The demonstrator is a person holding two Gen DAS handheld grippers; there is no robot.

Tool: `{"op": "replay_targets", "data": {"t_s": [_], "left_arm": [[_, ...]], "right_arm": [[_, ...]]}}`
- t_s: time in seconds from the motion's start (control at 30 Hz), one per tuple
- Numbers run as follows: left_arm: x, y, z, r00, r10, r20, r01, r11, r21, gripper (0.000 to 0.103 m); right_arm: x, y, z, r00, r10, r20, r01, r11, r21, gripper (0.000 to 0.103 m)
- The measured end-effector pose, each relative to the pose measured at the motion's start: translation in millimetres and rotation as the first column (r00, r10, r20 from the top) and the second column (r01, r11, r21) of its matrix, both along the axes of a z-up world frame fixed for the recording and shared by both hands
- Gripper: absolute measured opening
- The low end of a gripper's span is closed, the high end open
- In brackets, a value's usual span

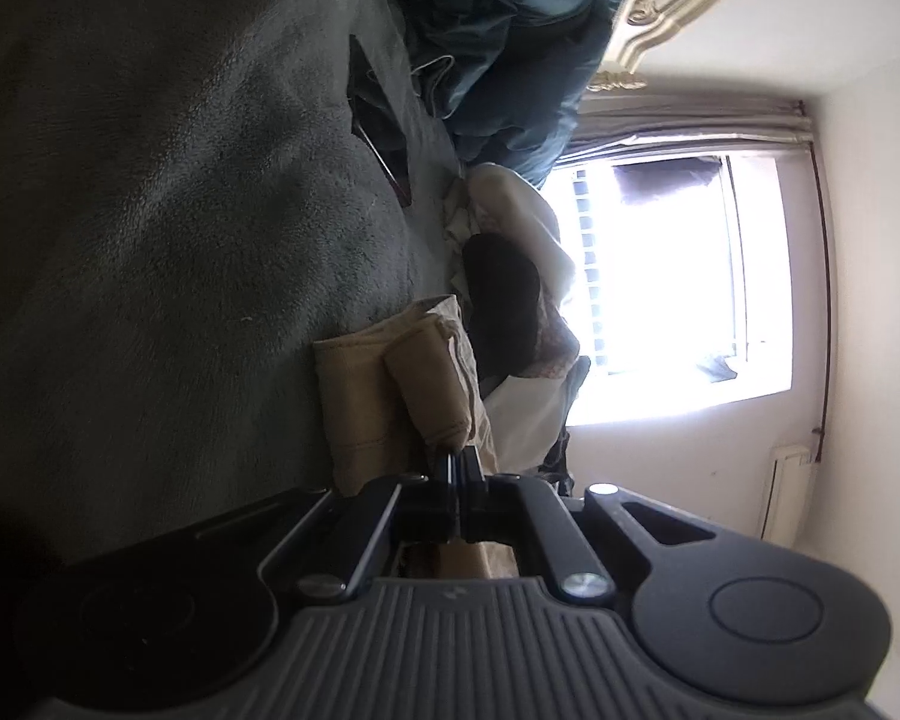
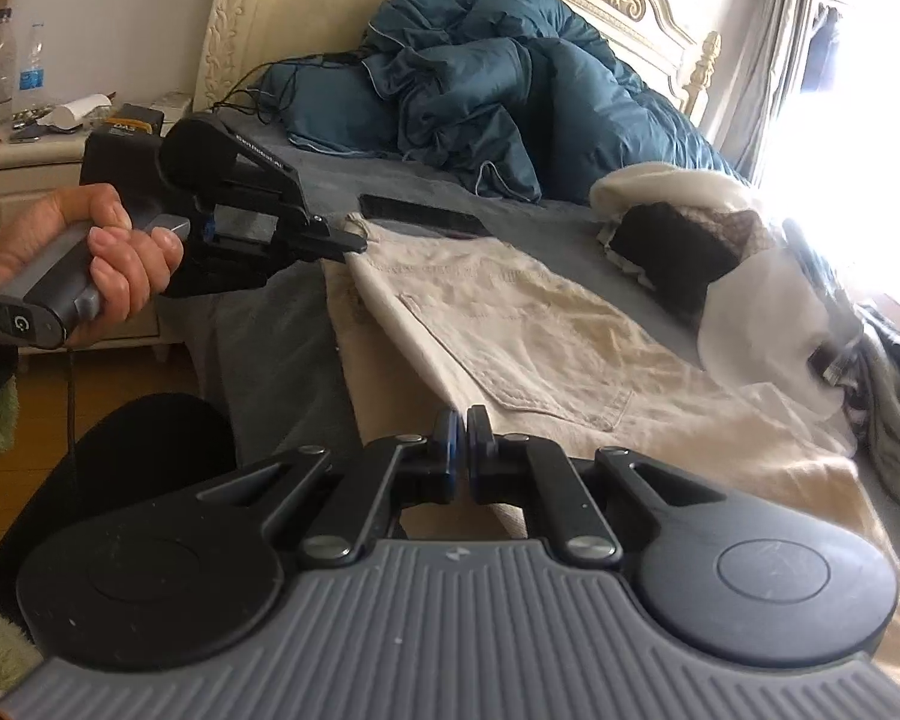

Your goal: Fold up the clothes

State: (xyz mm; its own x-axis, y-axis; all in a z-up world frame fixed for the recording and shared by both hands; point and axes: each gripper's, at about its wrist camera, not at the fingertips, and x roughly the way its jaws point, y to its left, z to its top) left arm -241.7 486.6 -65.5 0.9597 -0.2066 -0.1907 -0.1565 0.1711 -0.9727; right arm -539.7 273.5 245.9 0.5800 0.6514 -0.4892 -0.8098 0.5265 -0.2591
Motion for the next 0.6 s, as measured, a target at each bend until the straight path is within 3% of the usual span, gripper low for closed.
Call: {"op": "replay_targets", "data": {"t_s": [0.6], "left_arm": [[-14.8,-5.0,-11.3,0.997,0.019,-0.077,-0.018,1.000,0.007,0.002]], "right_arm": [[-5.9,-2.7,-22.6,0.995,0.039,-0.086,-0.040,0.999,-0.005,0.001]]}}
